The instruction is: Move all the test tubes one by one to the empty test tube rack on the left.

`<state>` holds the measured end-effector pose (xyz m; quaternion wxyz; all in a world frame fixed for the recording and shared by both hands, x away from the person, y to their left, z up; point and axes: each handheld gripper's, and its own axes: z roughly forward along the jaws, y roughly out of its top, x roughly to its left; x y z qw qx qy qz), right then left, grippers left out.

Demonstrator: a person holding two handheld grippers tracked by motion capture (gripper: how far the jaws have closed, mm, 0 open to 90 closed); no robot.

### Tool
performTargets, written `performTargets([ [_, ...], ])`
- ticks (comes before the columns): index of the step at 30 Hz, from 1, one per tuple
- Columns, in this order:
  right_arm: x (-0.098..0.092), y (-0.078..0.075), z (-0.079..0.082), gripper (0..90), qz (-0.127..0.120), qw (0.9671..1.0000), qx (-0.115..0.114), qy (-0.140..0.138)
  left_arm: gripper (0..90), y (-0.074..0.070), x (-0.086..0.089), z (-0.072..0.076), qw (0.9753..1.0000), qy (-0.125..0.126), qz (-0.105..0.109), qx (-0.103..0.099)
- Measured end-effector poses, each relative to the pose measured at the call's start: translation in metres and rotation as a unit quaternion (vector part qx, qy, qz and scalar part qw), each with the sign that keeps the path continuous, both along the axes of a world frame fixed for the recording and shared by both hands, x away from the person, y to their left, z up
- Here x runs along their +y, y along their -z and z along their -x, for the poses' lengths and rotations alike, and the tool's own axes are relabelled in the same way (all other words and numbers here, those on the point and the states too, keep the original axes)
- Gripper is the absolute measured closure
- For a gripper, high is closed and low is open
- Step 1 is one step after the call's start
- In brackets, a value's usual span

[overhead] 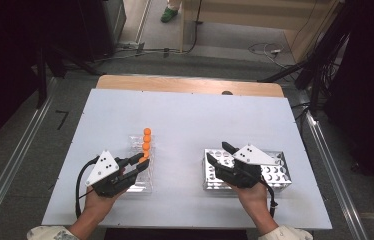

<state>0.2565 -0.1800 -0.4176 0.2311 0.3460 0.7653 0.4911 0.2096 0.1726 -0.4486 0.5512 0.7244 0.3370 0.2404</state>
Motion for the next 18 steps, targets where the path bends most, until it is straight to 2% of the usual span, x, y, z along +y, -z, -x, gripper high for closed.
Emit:
performTargets([
  [6, -0.0003, 0.0, 0.0004, 36.2, 0.0, 1.0, 0.0, 0.001, 67.8, 0.0008, -0.0002, 0.0012, 0.9999, 0.003, 0.005, -0.009],
  [8, -0.0003, 0.0002, 0.0003, 36.2, 0.0, 1.0, 0.0, 0.001, 60.8, -0.0009, 0.0006, 0.0018, 0.9998, 0.007, 0.013, -0.014],
  [11, -0.0008, 0.0004, -0.0003, 36.2, 0.0, 1.0, -0.001, 0.001, 55.0, -0.0037, 0.0007, 0.0032, 0.9995, 0.009, 0.022, -0.022],
  [18, -0.0049, 0.0005, -0.0023, 36.0, -0.004, 0.9999, -0.001, 0.009, 43.7, -0.0069, 0.0063, 0.0021, 0.9989, -0.013, 0.041, -0.021],
])
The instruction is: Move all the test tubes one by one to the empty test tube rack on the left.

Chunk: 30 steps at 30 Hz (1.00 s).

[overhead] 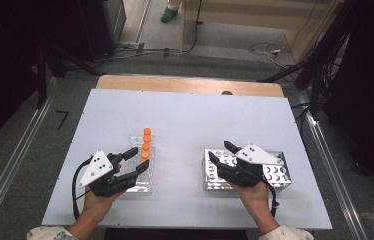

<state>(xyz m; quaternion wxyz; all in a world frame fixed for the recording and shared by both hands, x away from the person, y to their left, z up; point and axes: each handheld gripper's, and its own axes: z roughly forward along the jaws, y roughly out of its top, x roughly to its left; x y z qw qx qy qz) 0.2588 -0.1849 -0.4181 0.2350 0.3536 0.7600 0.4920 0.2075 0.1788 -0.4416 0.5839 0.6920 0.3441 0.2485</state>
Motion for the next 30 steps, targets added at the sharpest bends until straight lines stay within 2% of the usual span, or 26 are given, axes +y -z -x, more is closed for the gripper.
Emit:
performTargets([
  [4, -0.005, 0.001, -0.003, 33.3, 0.002, 0.9999, 0.001, 0.012, 37.4, -0.001, 0.003, -0.002, 0.9999, -0.016, 0.003, 0.002],
  [11, -0.019, 0.005, -0.008, 30.0, 0.001, 0.9994, 0.008, 0.035, 31.8, 0.0, 0.009, -0.005, 0.9992, -0.038, 0.002, 0.007],
  [26, -0.036, 0.005, -0.009, 27.4, 0.001, 0.998, 0.014, 0.062, 28.9, 0.0, 0.016, -0.008, 0.9982, -0.058, 0.003, 0.012],
  [30, -0.041, 0.005, -0.009, 26.6, 0.0, 0.9976, 0.013, 0.068, 27.2, 0.0, 0.019, -0.008, 0.9974, -0.071, 0.004, 0.011],
])
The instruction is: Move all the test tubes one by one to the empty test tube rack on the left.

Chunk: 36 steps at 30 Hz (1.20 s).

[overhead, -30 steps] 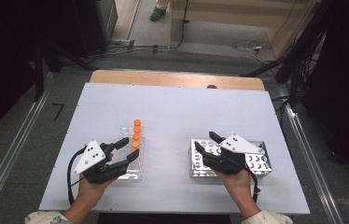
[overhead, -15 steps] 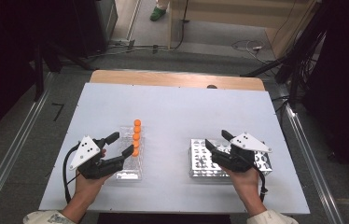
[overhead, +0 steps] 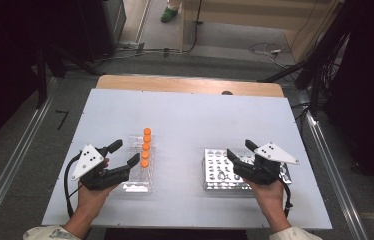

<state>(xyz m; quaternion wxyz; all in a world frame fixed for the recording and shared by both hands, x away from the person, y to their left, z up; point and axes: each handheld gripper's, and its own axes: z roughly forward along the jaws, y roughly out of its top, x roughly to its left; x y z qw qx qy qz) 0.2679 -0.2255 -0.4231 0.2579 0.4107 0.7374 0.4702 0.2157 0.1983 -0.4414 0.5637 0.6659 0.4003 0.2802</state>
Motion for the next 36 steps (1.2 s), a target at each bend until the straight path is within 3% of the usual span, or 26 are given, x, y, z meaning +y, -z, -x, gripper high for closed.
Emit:
performTargets([
  [23, -0.034, -0.001, 0.005, 26.1, -0.001, 0.9991, -0.003, 0.043, 22.2, 0.004, 0.017, -0.001, 0.9986, -0.053, 0.002, 0.011],
  [36, -0.058, 0.001, 0.011, 24.6, 0.006, 0.9971, -0.006, 0.076, 19.3, 0.008, 0.026, 0.0, 0.9963, -0.083, -0.011, 0.021],
])
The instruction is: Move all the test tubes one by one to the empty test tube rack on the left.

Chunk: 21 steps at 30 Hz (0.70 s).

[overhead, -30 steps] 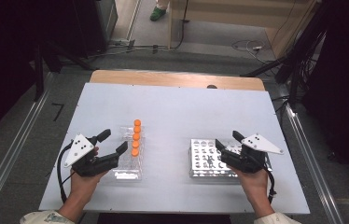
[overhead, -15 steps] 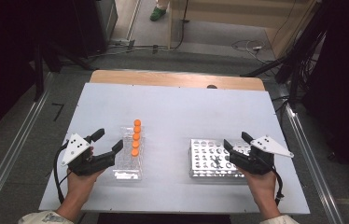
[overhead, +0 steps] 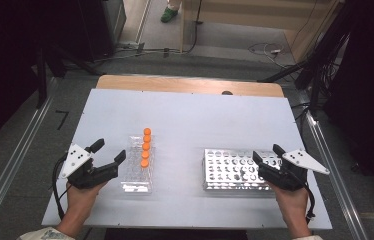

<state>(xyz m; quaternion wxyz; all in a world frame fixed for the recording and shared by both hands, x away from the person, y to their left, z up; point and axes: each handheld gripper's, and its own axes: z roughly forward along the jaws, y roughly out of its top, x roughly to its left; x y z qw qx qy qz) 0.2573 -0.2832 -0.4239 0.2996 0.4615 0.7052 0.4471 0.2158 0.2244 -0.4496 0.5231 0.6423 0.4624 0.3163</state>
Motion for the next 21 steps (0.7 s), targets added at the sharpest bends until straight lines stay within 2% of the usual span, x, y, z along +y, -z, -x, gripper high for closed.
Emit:
performTargets([
  [4, -0.008, 0.0, 0.001, 23.1, -0.001, 0.9999, 0.002, 0.01, 18.4, 0.001, 0.004, 0.0, 0.9999, -0.01, -0.002, 0.001],
  [13, -0.025, 0.002, 0.003, 17.4, -0.002, 0.9995, 0.006, 0.032, 13.6, 0.005, 0.015, -0.001, 0.9989, -0.04, -0.014, 0.019],
  [21, -0.043, 0.004, 0.005, 17.0, -0.004, 0.9984, 0.009, 0.055, 13.5, 0.006, 0.022, 0.0, 0.9976, -0.064, -0.018, 0.019],
])
